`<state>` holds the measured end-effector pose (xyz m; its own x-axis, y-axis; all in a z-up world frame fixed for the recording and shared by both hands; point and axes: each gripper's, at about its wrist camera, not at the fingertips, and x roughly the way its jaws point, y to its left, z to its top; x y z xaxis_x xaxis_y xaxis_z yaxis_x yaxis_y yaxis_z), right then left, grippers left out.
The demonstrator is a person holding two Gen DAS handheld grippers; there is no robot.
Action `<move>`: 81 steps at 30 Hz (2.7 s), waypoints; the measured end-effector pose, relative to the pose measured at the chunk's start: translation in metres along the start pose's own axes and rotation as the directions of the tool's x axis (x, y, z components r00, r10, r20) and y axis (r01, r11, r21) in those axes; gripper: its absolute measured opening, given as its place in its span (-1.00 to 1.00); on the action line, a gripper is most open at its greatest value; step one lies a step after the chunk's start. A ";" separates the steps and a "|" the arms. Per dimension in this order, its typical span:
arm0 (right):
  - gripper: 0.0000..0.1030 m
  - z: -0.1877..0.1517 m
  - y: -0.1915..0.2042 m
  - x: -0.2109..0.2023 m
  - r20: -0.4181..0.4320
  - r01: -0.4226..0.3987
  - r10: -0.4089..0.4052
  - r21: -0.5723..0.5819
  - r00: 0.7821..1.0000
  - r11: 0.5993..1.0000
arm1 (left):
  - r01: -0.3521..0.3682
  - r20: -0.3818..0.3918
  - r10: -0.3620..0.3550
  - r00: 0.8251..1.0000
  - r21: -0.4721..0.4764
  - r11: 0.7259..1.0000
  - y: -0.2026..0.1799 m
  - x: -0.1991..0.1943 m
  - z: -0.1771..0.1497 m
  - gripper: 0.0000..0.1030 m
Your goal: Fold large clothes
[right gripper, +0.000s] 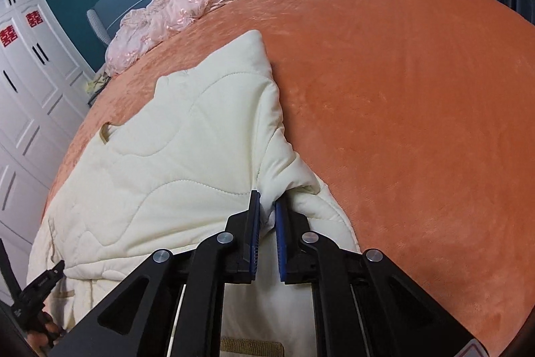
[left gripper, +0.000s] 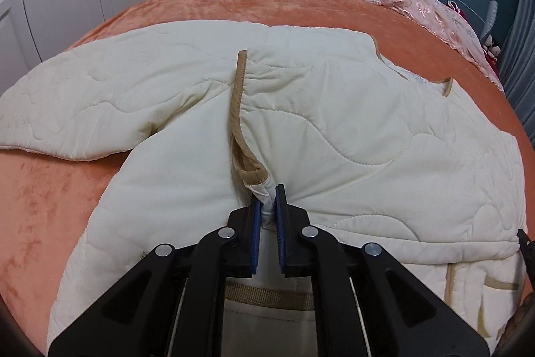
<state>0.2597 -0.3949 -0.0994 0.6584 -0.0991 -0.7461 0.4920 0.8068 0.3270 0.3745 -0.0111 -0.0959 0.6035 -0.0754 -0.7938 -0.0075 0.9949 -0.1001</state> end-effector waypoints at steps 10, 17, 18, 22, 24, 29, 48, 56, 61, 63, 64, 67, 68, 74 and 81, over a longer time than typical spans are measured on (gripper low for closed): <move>-0.69 0.002 0.013 -0.022 0.052 0.109 -0.108 -0.011 0.993 0.994 | -0.008 0.066 0.007 0.998 0.018 1.000 -0.003 0.001 -0.009 -0.82; -0.55 -0.012 0.140 -0.056 0.061 -0.060 0.080 -0.281 0.995 0.958 | -0.001 0.083 0.000 0.997 0.012 1.000 -0.003 -0.001 -0.011 -0.82; -0.55 -0.019 0.156 -0.046 0.025 -0.086 0.098 -0.308 0.995 0.948 | 0.003 0.083 -0.003 0.997 0.009 1.000 -0.003 -0.001 -0.011 -0.82; -0.55 -0.043 0.196 -0.003 -0.107 -0.165 0.136 -0.342 0.985 0.925 | 0.014 0.086 -0.014 0.996 0.002 1.000 -0.002 -0.001 -0.012 -0.82; -0.55 -0.056 0.197 0.011 -0.139 -0.168 0.128 -0.332 0.982 0.928 | 0.021 0.090 -0.020 0.996 -0.002 1.000 -0.001 -0.001 -0.013 -0.82; -0.55 -0.083 0.197 0.023 -0.087 -0.105 0.077 -0.389 0.993 0.915 | 0.043 0.099 -0.041 0.994 -0.017 0.999 0.002 0.000 -0.015 -0.80; -0.57 -0.098 0.203 0.025 -0.009 -0.055 0.057 -0.441 0.998 0.896 | -0.050 0.113 0.107 0.988 -0.427 0.903 0.233 -0.080 0.024 0.42; -0.57 -0.098 0.202 0.023 -0.003 -0.048 0.052 -0.445 0.999 0.894 | -0.059 0.043 0.134 0.990 -0.733 0.677 0.378 -0.062 0.013 0.40; -0.58 -0.098 0.201 0.023 -0.003 -0.048 0.053 -0.445 0.999 0.894 | -0.023 0.063 0.100 0.993 -0.729 0.684 0.376 -0.050 0.027 -0.41; -0.58 -0.098 0.201 0.023 -0.003 -0.049 0.053 -0.444 0.999 0.894 | -0.037 0.068 0.118 0.991 -0.697 0.716 0.365 -0.049 0.036 -0.75; -0.58 -0.098 0.201 0.024 -0.003 -0.049 0.053 -0.445 0.999 0.894 | -0.044 0.077 0.130 0.989 -0.675 0.737 0.362 -0.054 0.037 -0.83; -0.58 -0.098 0.202 0.023 -0.002 -0.051 0.056 -0.441 0.998 0.896 | -0.050 0.130 0.158 0.979 -0.596 0.802 0.336 -0.071 0.056 -0.88; -0.58 -0.098 0.202 0.023 -0.002 -0.052 0.057 -0.439 0.998 0.897 | -0.040 0.154 0.153 0.976 -0.567 0.823 0.325 -0.077 0.065 -0.88; -0.58 -0.095 0.201 0.022 -0.004 -0.063 0.068 -0.427 0.998 0.902 | 0.079 0.317 0.031 0.948 -0.329 0.941 0.218 -0.139 0.124 -0.89; -0.58 -0.084 0.192 0.007 -0.008 -0.113 0.118 -0.367 0.993 0.923 | 0.344 0.325 -0.332 0.885 0.022 0.939 0.011 -0.200 0.147 -0.88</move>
<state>0.3102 -0.1917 -0.0906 0.7071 0.0017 -0.7072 0.1707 0.9700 0.1729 0.3713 0.0243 0.1498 0.7960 -0.3758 -0.4745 0.2182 0.9094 -0.3541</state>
